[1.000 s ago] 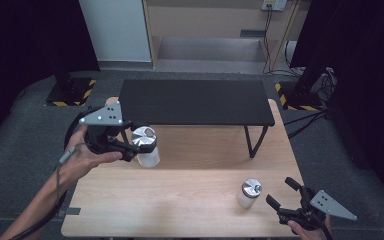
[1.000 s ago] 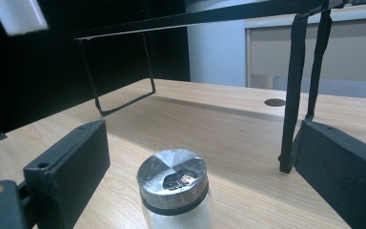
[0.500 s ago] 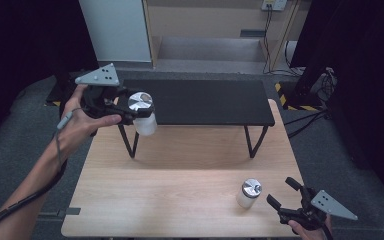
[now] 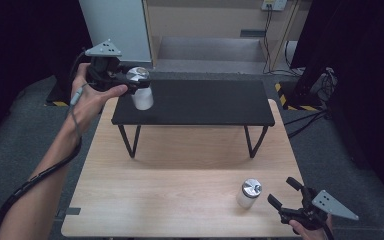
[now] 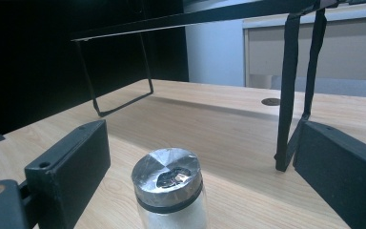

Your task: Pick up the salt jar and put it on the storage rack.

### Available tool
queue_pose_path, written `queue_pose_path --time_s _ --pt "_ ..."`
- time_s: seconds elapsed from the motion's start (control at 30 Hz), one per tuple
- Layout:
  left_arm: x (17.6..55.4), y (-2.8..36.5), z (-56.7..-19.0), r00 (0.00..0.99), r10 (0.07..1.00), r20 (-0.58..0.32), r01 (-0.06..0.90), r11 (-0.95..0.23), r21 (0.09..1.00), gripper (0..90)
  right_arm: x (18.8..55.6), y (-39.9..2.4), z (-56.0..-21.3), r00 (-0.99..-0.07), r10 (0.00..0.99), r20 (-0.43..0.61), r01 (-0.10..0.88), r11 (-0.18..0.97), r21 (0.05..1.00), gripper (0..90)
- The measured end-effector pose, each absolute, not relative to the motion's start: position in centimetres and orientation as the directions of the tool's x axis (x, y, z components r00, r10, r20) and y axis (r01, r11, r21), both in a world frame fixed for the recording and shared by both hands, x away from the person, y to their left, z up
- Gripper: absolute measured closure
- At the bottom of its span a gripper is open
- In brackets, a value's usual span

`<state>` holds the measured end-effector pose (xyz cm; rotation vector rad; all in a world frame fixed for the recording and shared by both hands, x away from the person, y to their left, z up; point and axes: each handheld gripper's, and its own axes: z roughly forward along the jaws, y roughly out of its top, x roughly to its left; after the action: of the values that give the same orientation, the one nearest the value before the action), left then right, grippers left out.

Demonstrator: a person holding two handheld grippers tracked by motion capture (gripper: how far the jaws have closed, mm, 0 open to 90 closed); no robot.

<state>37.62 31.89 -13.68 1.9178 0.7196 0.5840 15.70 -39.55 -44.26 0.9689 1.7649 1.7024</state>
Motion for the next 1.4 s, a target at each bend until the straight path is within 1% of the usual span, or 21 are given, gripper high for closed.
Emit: queue_pose_path --time_s 0.1,0.27,0.3,0.37,0.5,0.7,0.8,1.23,1.27,1.3,1.37,1.4 --pt "38.4 31.9 -14.5 0.684 0.726 0.071 0.250 -0.325 0.912 33.8 15.7 -39.6 -44.3 -0.622 0.774 0.120 0.148 -0.034 0.988 5.2" --pt "39.3 31.8 -15.5 0.666 0.744 0.056 0.268 -0.309 0.912 34.5 15.7 -39.6 -44.3 -0.619 0.776 0.123 0.150 -0.036 0.988 5.2" --pt "39.4 31.7 -15.6 0.662 0.747 0.066 0.269 -0.318 0.909 34.5 15.7 -39.6 -44.3 -0.619 0.776 0.124 0.151 -0.038 0.988 5.2" --pt "39.7 31.7 -16.0 0.665 0.744 0.070 0.271 -0.327 0.905 35.0 15.7 -39.7 -44.3 -0.618 0.777 0.124 0.150 -0.038 0.988 5.2" --pt "40.3 31.9 -16.9 0.670 0.741 0.044 0.293 -0.318 0.901 35.2 15.7 -39.7 -44.3 -0.618 0.776 0.124 0.152 -0.037 0.988 5.2" --pt "40.6 31.7 -18.3 0.664 0.746 0.041 0.309 -0.325 0.894 35.2 15.7 -39.6 -44.3 -0.617 0.777 0.123 0.151 -0.036 0.988 5.2" --pt "40.4 32.2 -19.4 0.656 0.754 0.018 0.294 -0.277 0.915 35.3 15.7 -39.6 -44.3 -0.617 0.777 0.123 0.153 -0.035 0.988 5.2" --pt "40.5 32.1 -19.0 0.651 0.759 0.016 0.309 -0.285 0.907 34.7 15.7 -39.7 -44.3 -0.619 0.776 0.123 0.151 -0.036 0.988 5.2" --pt "40.5 32.3 -19.0 0.655 0.756 -0.001 0.310 -0.268 0.912 29.8 15.7 -39.7 -44.3 -0.619 0.776 0.122 0.151 -0.035 0.988 5.2" --pt "40.5 32.3 -18.8 0.652 0.758 -0.016 0.318 -0.254 0.913 21.2 15.7 -39.7 -44.3 -0.620 0.775 0.122 0.151 -0.035 0.988 5.2" --pt "40.0 32.2 -18.5 0.644 0.765 0.006 0.296 -0.257 0.920 14.9 15.7 -39.7 -44.3 -0.621 0.774 0.123 0.150 -0.036 0.988 5.2" --pt "39.9 32.4 -18.2 0.652 0.758 0.001 0.293 -0.252 0.922 12.0 15.7 -39.7 -44.3 -0.621 0.774 0.123 0.150 -0.036 0.988 5.2"
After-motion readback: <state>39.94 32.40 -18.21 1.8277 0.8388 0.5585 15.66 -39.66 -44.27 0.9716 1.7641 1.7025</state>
